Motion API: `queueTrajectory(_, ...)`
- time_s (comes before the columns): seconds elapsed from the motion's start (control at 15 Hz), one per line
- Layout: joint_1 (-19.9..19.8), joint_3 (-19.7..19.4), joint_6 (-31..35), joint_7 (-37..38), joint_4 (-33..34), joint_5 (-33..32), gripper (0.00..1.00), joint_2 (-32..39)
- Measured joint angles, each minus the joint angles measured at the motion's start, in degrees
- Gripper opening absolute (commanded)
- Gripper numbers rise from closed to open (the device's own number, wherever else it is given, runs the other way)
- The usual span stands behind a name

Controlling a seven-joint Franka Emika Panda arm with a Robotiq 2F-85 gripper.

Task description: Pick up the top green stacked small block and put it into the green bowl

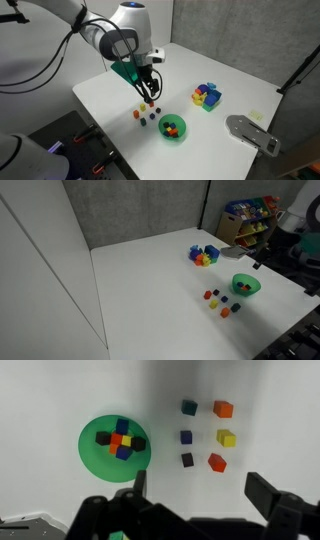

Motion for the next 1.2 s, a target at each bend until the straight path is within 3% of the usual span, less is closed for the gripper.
queueTrajectory(0.33, 0.02, 0.11, 9.03, 3.1, -3.5, -0.51, 1.0, 8.44)
queueTrajectory(0.8, 0.5, -0.2, 19.91, 7.24, -3.6, -0.51, 1.0, 20.33)
queueTrajectory(1.2, 5.47, -2.75, 25.49, 9.9, -1.27, -0.51, 1.0, 30.19)
